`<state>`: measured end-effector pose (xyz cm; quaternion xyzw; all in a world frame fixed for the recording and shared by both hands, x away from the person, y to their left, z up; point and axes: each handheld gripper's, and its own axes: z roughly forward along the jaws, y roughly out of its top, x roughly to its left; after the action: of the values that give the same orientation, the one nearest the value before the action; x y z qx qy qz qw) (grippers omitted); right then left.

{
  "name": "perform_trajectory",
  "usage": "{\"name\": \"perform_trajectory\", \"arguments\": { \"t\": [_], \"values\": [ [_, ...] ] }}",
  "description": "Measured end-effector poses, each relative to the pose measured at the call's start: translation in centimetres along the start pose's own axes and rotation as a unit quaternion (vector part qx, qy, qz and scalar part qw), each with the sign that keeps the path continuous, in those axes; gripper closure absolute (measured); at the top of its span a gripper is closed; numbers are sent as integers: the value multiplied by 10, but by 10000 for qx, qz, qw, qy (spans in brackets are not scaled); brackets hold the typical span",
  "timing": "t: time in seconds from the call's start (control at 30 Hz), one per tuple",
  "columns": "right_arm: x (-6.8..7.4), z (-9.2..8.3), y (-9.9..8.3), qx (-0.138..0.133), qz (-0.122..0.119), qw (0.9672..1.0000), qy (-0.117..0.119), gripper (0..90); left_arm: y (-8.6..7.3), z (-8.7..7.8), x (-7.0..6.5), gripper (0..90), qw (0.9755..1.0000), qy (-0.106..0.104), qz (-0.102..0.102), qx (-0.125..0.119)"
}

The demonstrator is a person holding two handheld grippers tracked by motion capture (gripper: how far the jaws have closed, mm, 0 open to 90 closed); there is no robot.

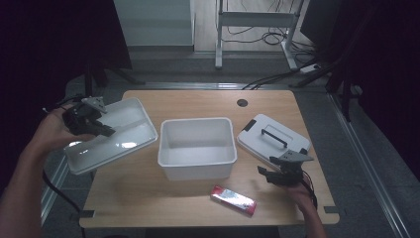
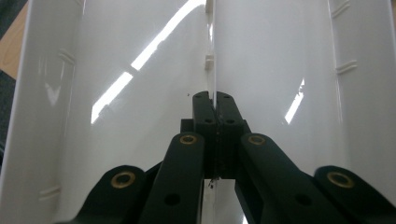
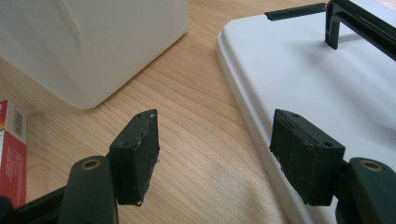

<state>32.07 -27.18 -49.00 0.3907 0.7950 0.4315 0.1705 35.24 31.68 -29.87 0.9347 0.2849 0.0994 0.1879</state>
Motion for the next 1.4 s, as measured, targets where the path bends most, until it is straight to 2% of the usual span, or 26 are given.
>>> {"name": "perform_trajectory", "arguments": {
  "t": [0.27,0.4,0.63,0.8,0.97,1.13,1.4],
  "values": [
    [-1,1,1,5,-15,10000,7,322,-20,16,6,895,9997,67,-218,-5],
    [-2,1,1,10,-9,10000,-6,322,-30,30,10,896,9994,-27,-352,14],
    [-1,2,0,27,-9,10000,-2,322,-44,66,11,896,9985,-224,-491,127],
    [-1,2,0,30,-17,10000,3,322,-55,100,9,896,9972,-416,-585,213],
    [-1,3,0,45,-27,10000,-3,322,-64,126,7,896,9964,-519,-638,195],
    [-1,3,0,50,-42,10000,-2,322,-69,142,4,895,9955,-648,-668,180],
    [-1,4,0,68,-39,10000,-5,322,-71,156,-1,895,9949,-718,-634,327]
  ]
}}
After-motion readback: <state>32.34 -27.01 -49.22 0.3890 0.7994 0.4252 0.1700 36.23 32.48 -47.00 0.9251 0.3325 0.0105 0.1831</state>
